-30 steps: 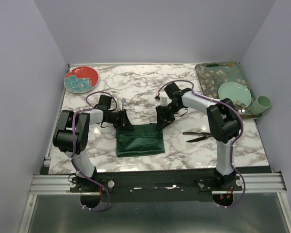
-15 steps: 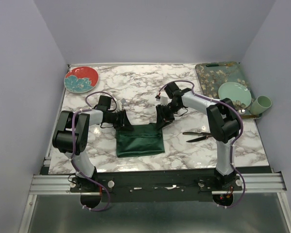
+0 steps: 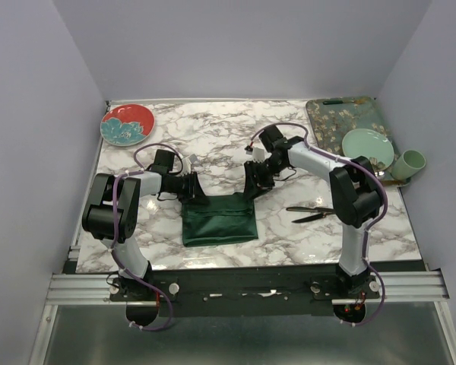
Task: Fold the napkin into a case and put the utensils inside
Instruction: Smooth out the 2/3-rectangle-folded napkin at the center of the board.
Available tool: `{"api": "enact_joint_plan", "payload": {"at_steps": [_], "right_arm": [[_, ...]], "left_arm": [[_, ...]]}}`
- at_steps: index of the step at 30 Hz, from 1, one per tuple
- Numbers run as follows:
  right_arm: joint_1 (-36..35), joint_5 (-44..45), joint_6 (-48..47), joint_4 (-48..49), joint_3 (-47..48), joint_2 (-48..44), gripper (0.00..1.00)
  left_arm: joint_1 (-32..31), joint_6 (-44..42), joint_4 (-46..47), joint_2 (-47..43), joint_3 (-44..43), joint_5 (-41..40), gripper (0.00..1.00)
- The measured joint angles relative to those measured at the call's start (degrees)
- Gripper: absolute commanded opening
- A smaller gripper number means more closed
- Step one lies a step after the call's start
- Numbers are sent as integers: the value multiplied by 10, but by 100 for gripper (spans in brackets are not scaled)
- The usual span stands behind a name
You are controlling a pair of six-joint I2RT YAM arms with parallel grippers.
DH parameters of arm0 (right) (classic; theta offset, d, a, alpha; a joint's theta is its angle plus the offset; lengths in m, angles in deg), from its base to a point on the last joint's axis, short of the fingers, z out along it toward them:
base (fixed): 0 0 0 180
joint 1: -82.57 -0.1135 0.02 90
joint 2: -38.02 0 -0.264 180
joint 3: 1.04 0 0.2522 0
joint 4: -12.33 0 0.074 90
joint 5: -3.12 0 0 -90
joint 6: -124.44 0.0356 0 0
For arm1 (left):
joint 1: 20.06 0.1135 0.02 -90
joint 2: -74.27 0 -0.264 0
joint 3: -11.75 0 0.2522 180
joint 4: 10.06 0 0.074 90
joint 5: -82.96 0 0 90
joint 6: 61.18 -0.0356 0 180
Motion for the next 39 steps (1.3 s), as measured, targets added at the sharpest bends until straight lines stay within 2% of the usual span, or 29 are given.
{"api": "enact_joint_plan", "payload": {"at_steps": [7,17,30,39], "right_arm": [[0,16,21,0,-3,-13,49],[0,20,49,8,-2,4,46],[0,19,64,19,9,32,32],[0,19,67,21,9,35,35]], "left_arm": [[0,0,0,0,0,0,31],[0,0,0,0,0,0,31],[0,-1,0,0,0,0,32],[0,-5,0,0,0,0,32]]}}
